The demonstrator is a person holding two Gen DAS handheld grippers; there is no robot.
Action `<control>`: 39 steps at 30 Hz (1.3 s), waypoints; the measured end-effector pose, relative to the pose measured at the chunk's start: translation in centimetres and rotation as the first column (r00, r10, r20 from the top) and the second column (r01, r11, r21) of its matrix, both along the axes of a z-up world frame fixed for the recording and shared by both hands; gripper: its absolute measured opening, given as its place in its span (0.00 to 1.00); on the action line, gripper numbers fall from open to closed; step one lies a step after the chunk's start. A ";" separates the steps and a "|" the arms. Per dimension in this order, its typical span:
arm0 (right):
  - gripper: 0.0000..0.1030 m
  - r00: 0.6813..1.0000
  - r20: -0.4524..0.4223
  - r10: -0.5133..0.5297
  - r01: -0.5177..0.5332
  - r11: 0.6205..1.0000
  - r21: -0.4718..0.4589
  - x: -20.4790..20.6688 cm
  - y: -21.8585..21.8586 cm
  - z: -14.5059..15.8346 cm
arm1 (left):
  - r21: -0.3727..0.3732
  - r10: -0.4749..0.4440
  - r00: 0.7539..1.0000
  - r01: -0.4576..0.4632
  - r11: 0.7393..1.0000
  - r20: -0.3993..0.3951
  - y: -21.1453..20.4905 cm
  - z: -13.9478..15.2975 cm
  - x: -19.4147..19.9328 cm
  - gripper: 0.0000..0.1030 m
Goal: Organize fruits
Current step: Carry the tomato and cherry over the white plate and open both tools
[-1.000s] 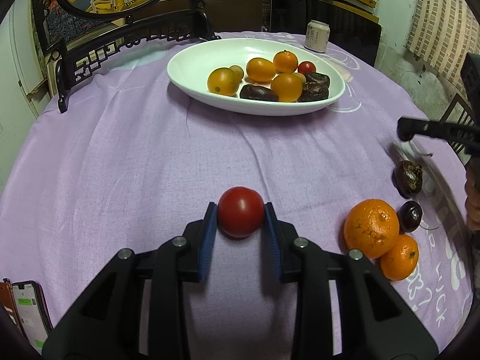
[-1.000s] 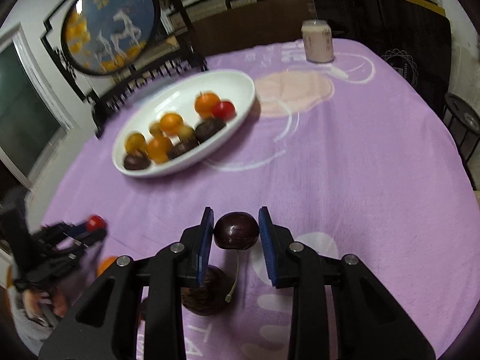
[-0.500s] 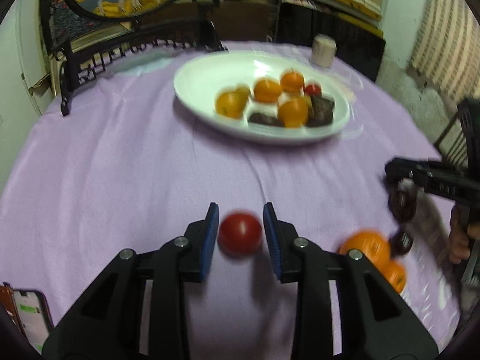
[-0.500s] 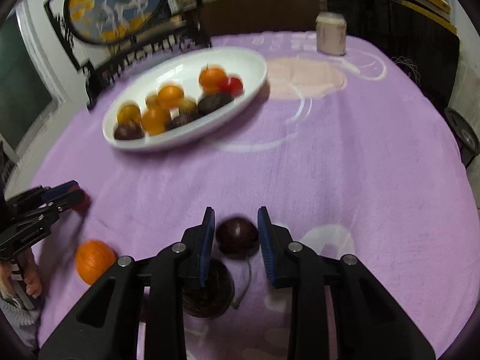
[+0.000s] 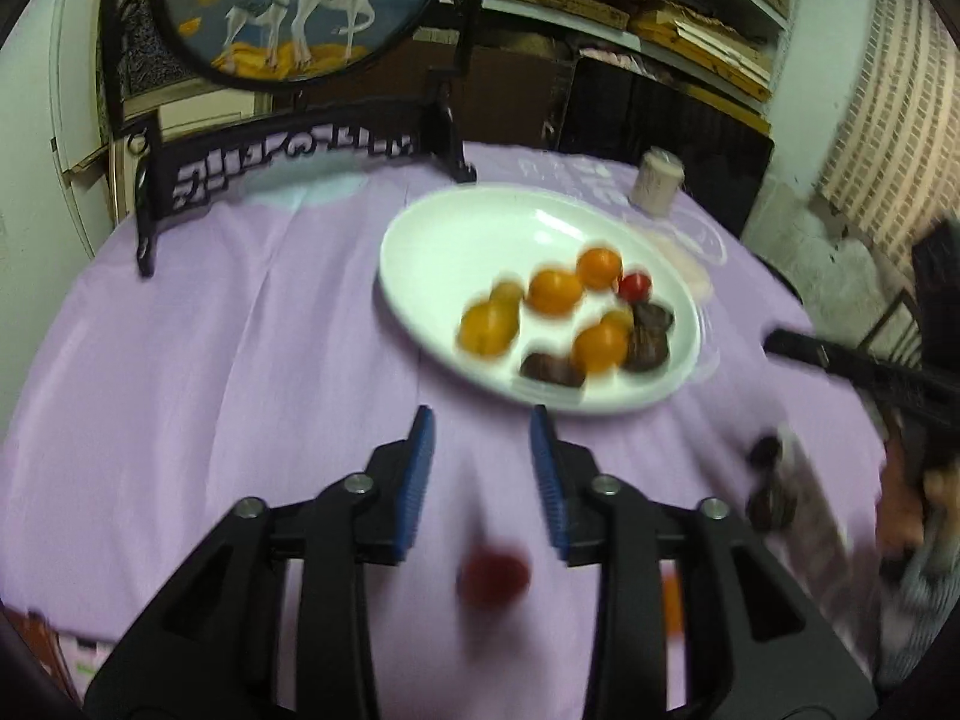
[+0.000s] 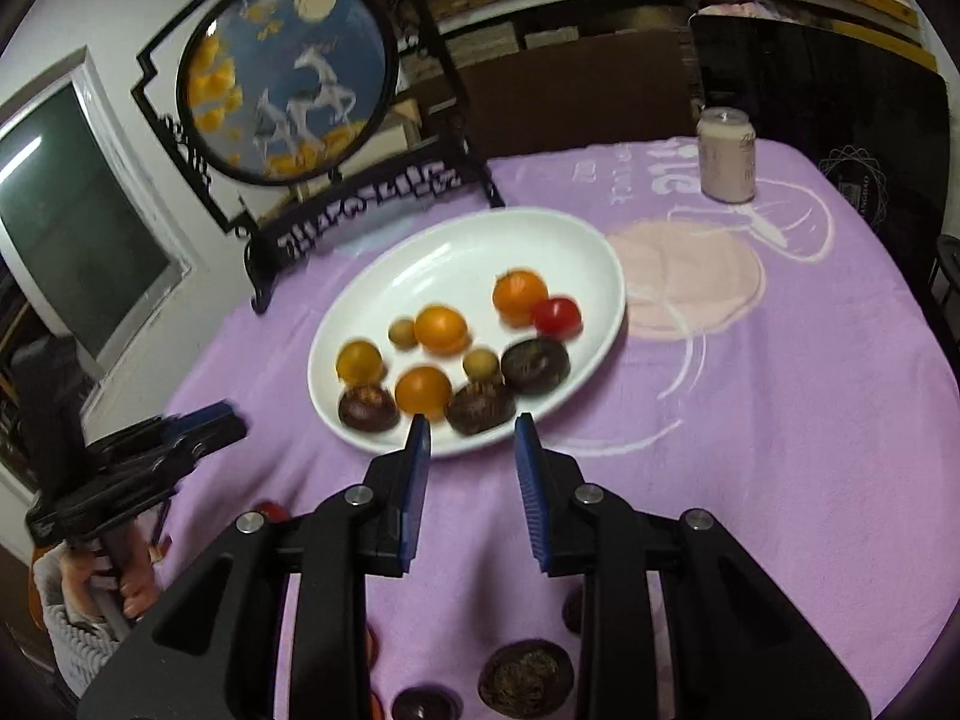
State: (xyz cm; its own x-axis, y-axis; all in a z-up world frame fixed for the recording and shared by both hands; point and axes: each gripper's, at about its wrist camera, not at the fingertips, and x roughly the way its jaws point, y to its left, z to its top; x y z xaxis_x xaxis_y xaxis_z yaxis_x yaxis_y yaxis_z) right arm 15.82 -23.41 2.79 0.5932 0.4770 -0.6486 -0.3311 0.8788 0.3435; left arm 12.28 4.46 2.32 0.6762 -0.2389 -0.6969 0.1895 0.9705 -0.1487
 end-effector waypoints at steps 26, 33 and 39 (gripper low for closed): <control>0.30 0.984 -0.164 -0.068 0.063 0.997 -0.038 -3.2 -4.5 -5.9 | 0.126 -0.069 0.994 0.080 0.989 -0.087 -2.7 -5.3 -2.1 0.30; 0.29 0.989 -0.136 -0.060 0.048 0.995 -0.085 -3.5 -3.5 -6.4 | 0.141 -0.069 0.994 0.081 0.987 -0.086 -2.9 -5.5 -2.0 0.30; 0.28 0.996 0.014 -0.088 0.089 0.986 -0.142 -4.9 -3.1 -4.2 | 0.124 -0.063 0.997 0.069 0.990 -0.055 -2.7 -4.5 -2.1 0.30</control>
State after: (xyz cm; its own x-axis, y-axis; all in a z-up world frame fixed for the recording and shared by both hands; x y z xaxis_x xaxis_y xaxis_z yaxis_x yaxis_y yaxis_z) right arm 10.97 -26.55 -1.36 0.6345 0.3251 -0.7013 -0.2518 0.9447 0.2101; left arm 10.17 1.79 -2.19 0.6251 -0.1898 -0.7571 0.2489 0.9678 -0.0371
